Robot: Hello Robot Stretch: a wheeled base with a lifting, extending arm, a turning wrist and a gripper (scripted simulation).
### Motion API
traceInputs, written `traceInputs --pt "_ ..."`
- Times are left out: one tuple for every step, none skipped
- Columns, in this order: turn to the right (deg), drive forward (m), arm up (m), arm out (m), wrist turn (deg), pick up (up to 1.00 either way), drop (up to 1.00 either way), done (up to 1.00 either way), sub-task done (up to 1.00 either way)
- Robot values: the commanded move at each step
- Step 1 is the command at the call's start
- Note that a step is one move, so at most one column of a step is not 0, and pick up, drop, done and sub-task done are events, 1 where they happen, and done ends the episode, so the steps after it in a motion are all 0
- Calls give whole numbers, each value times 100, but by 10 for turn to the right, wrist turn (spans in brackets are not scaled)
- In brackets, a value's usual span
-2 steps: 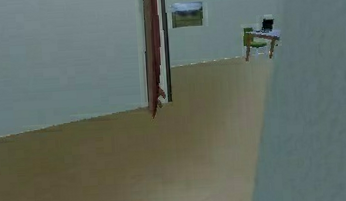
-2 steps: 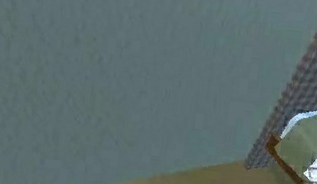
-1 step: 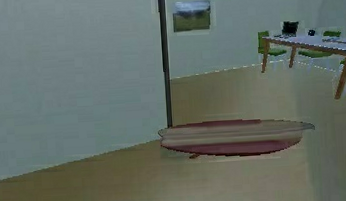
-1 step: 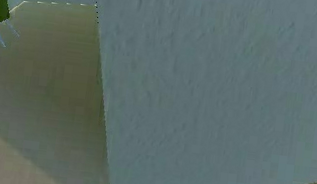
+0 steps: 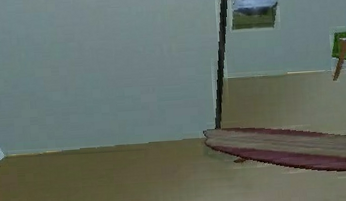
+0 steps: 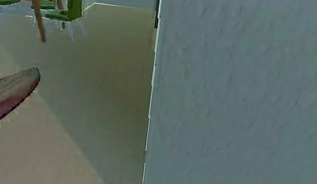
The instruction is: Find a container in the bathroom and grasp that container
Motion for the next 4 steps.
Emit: traceInputs --pt "0 10 0 0 0 0 0 0 0" --pt "420 0 0 0 0 0 0 0 0" --pt "0 45 0 0 0 0 0 0 0" --pt "420 0 0 0 0 0 0 0 0"
